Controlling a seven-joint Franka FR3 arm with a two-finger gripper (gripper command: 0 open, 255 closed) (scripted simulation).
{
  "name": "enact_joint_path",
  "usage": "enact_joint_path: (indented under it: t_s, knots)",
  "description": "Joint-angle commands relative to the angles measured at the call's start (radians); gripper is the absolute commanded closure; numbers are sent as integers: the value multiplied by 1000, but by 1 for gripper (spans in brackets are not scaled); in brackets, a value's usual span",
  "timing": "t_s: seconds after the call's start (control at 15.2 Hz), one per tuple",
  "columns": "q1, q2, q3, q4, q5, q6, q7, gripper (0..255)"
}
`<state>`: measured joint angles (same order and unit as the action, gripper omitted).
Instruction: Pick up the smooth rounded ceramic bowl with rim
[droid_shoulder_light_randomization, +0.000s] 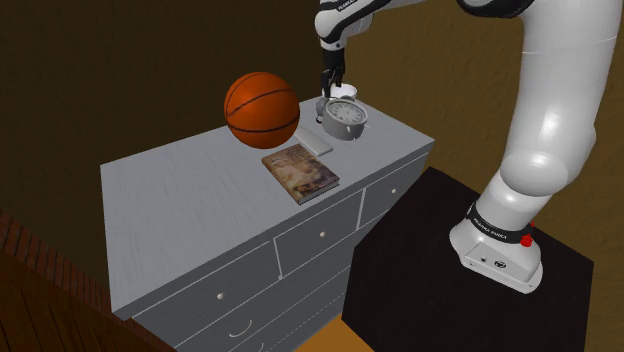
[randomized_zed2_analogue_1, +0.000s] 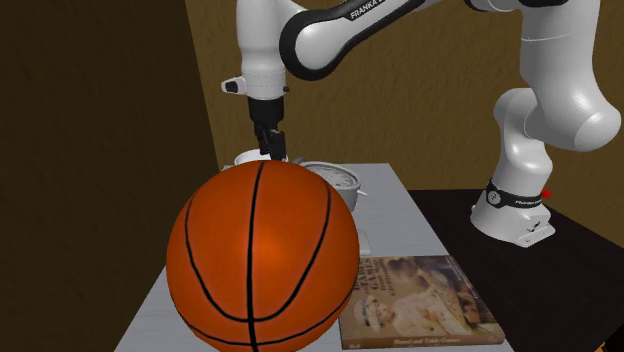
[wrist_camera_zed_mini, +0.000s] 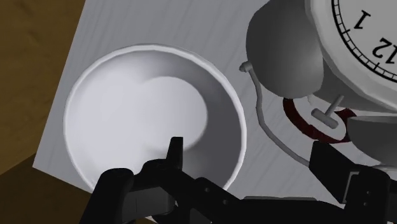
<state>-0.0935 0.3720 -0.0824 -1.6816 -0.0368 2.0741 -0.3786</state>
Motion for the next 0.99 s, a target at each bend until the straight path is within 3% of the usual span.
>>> enact_joint_path:
  t_s: [0.0,0.26,0.33,0.92]
  knots:
    - [0,14,0,-8,1,23,1,0]
    - [-1,27,1,-24,1,52,2,0]
    - [0,29,1,-21,1,50,2,255]
    - [-1,27,1,-24,1,52,2,255]
